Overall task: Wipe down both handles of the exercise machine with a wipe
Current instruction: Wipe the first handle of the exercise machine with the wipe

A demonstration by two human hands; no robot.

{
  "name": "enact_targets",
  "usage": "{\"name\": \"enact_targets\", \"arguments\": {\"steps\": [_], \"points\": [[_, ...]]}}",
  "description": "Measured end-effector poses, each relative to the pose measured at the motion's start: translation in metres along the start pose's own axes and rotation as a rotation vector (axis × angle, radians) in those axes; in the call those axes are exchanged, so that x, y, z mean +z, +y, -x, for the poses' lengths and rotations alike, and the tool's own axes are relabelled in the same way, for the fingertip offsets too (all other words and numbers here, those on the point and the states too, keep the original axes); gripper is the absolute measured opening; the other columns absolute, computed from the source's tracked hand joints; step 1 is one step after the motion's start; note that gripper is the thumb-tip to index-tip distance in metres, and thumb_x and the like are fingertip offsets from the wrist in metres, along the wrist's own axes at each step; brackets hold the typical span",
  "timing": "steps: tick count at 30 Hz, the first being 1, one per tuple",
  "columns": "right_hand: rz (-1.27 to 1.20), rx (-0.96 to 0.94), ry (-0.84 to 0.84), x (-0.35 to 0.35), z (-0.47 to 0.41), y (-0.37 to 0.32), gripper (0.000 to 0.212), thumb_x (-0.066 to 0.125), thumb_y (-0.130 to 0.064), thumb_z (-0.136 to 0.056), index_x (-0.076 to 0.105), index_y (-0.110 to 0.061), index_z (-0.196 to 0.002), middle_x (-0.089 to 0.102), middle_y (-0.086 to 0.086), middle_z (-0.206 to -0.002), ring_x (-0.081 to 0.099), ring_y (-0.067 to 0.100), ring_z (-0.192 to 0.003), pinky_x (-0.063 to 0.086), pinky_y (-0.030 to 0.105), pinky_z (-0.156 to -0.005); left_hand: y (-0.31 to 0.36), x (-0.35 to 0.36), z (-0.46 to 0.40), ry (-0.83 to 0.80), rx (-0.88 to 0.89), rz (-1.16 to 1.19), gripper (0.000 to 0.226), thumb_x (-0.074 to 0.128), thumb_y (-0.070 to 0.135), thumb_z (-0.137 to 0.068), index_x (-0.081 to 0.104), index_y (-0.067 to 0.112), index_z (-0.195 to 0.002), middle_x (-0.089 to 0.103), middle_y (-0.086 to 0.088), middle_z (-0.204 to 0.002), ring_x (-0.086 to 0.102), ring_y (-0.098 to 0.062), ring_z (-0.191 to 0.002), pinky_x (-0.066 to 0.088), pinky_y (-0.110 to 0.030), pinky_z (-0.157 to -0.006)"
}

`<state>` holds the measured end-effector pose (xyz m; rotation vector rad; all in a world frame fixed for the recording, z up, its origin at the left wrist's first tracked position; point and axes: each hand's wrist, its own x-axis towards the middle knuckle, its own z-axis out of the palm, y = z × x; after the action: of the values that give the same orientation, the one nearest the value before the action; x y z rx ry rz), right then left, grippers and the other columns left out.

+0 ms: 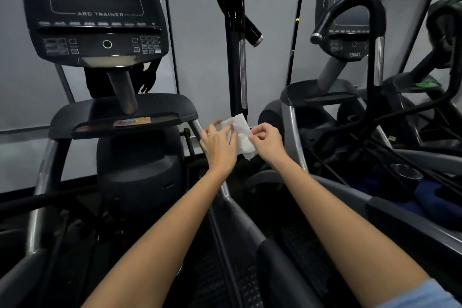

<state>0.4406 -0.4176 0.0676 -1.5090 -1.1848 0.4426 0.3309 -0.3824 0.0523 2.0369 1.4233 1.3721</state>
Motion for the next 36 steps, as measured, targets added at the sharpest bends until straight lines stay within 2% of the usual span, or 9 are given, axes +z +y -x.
{"name": "enact_targets", "arguments": {"steps": [4,6,8,10,13,18,22,30,36], "points": [[-0.062,-0.014,0.048,0.009,0.001,0.014,0.004,0.059,-0.011,-0.088,0.056,-0.008,-0.089,0.058,-0.001,-0.076,0.055,0.009,-0.068,0.045,0.008,-0.059,0.001,0.011,0.000,-0.029,0.000,0.113,0.044,0.047,0.034,-0.096,0.049,0.013,-0.134,0.045,-0.006,-0.121,0.037,-0.021,-0.119,0.030,-0.029,-0.100],[-0.020,0.031,0.096,0.010,0.004,0.027,0.011,0.053,-0.009,-0.090,0.060,-0.007,-0.099,0.064,0.004,-0.091,0.062,0.018,-0.087,0.053,0.025,-0.081,0.001,0.016,-0.001,-0.087,-0.024,0.229,0.049,0.048,0.035,-0.095,0.043,0.010,-0.138,0.051,-0.005,-0.115,0.044,-0.019,-0.115,0.035,-0.030,-0.100],[0.073,0.030,0.065,0.011,0.012,0.037,0.025,0.047,-0.005,-0.093,0.059,-0.005,-0.114,0.064,0.010,-0.112,0.060,0.024,-0.107,0.047,0.037,-0.097,0.000,0.019,-0.006,-0.073,-0.019,0.305,0.038,0.052,0.032,-0.094,0.056,0.008,-0.124,0.062,-0.009,-0.100,0.058,-0.022,-0.097,0.048,-0.039,-0.091],[0.173,-0.040,-0.023,0.016,0.019,0.043,0.037,0.041,-0.002,-0.094,0.050,-0.003,-0.130,0.057,0.013,-0.128,0.052,0.026,-0.121,0.039,0.033,-0.105,0.003,0.015,-0.012,-0.061,-0.043,0.403,0.026,0.057,0.027,-0.091,0.062,0.008,-0.108,0.064,-0.007,-0.085,0.060,-0.018,-0.080,0.052,-0.034,-0.078],[0.195,-0.074,-0.128,0.024,0.024,0.048,0.049,0.036,-0.003,-0.095,0.032,-0.010,-0.144,0.050,0.013,-0.137,0.050,0.024,-0.123,0.037,0.029,-0.101,-0.002,0.013,-0.017,-0.096,-0.042,0.534,0.027,0.063,0.026,-0.088,0.064,0.012,-0.111,0.068,-0.004,-0.089,0.064,-0.014,-0.083,0.053,-0.028,-0.080],[0.120,-0.031,-0.179,0.025,0.026,0.061,0.062,0.035,0.002,-0.091,0.026,-0.026,-0.146,0.059,0.018,-0.122,0.052,0.006,-0.068,0.043,0.023,-0.068,-0.022,0.018,-0.011,-0.175,-0.081,0.610,0.031,0.070,0.023,-0.082,0.067,0.005,-0.107,0.071,0.000,-0.100,0.067,-0.007,-0.092,0.055,-0.028,-0.088],[0.150,-0.037,-0.165,0.020,0.019,0.058,0.060,0.035,0.005,-0.088,0.033,-0.017,-0.144,0.057,0.007,-0.128,0.058,0.021,-0.111,0.045,0.027,-0.092,-0.005,0.012,-0.028,-0.107,-0.065,0.650,0.031,0.073,0.021,-0.079,0.067,0.008,-0.105,0.066,0.006,-0.094,0.064,-0.004,-0.088,0.052,-0.016,-0.082],[0.097,-0.018,-0.203,0.022,0.022,0.059,0.058,0.036,0.006,-0.089,0.032,-0.013,-0.144,0.045,0.008,-0.142,0.051,0.019,-0.123,0.040,0.036,-0.107,-0.034,0.021,-0.008,-0.272,-0.092,0.668,0.006,0.068,0.018,-0.084,0.067,0.012,-0.087,0.070,0.000,-0.087,0.066,-0.009,-0.085,0.051,-0.025,-0.079],[0.144,-0.035,-0.209,0.015,0.018,0.052,0.058,0.034,0.009,-0.089,0.034,-0.013,-0.143,0.046,0.007,-0.141,0.048,0.019,-0.126,0.038,0.027,-0.105,-0.002,0.011,-0.032,-0.090,-0.024,0.646,0.013,0.065,0.020,-0.086,0.066,0.007,-0.088,0.067,0.002,-0.078,0.062,-0.006,-0.075,0.051,-0.018,-0.070]]}}
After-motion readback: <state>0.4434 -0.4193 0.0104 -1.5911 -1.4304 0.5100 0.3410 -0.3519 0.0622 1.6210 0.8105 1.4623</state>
